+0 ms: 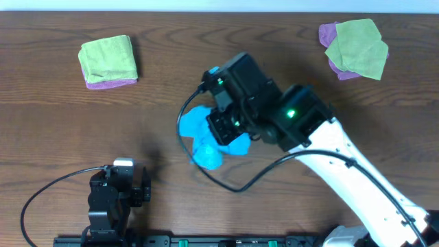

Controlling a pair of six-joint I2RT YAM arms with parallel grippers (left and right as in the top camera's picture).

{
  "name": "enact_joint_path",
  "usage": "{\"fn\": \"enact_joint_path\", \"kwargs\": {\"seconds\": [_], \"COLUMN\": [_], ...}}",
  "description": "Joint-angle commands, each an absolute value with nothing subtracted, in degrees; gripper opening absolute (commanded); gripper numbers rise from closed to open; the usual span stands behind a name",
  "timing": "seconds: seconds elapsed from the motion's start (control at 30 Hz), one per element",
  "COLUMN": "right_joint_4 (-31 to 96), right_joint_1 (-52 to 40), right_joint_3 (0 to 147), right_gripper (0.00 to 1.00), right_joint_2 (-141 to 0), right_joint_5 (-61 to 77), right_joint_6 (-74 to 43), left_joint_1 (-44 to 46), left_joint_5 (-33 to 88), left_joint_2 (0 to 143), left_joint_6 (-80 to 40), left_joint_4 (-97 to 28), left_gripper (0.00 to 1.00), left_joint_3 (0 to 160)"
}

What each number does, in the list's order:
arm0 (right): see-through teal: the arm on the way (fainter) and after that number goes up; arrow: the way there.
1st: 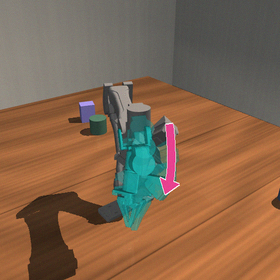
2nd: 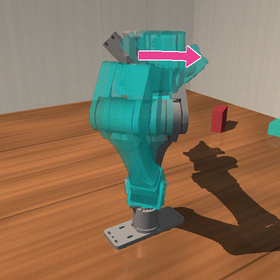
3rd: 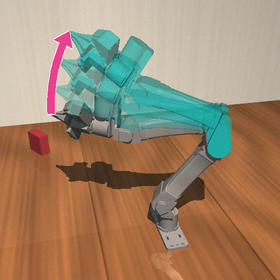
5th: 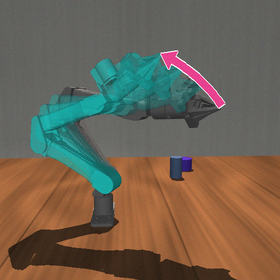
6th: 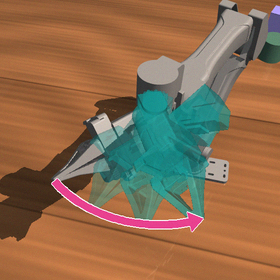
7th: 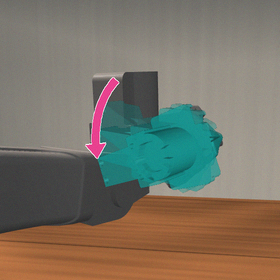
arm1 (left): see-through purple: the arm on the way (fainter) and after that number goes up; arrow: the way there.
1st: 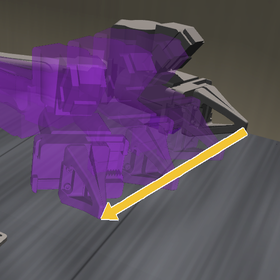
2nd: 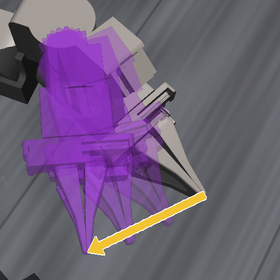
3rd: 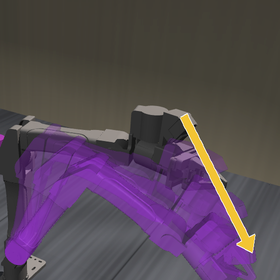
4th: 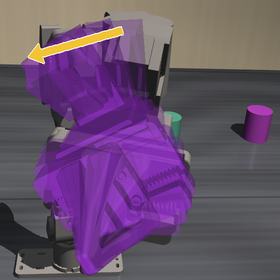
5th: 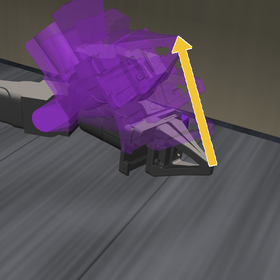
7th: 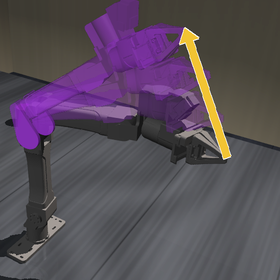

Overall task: Fold the cloth
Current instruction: 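Lift the blue cloth with the right gripper and carry it to table center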

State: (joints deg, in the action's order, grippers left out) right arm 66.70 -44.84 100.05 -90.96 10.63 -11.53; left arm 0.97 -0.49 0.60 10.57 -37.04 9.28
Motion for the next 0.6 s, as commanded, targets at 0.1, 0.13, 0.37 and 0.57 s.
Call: {"fn": "enact_joint_path", "kwargs": {"seconds": [0.1,0.13,0.37,0.57], "right_joint_4": [65.3,65.1,60.7,54.6], "right_joint_1": [-46.6,-46.6,-44.5,-33.2], "right_joint_3": [100.4,100.4,100.4,100.4], "right_gripper": [0.01,0.02,0.01,0.14], "right_joint_2": [-95.5,-96.5,-103.3,-107.6], "right_joint_5": [10.1,10.1,3.0,-11.3], "right_joint_6": [-11.4,-10.9,-9.1,-6.7], "left_joint_1": [1.1,1.1,1.1,1.1], "left_joint_5": [-1.9,-1.9,-1.9,-1.9], "left_joint_2": [0.3,0.3,0.3,0.3], "left_joint_6": [11.2,11.2,11.2,11.2], "left_joint_4": [-37.3,-37.3,-37.3,-37.3], "left_gripper": [0.95,0.95,0.95,0.95], "left_joint_3": [8.9,8.9,8.9,8.9]}}
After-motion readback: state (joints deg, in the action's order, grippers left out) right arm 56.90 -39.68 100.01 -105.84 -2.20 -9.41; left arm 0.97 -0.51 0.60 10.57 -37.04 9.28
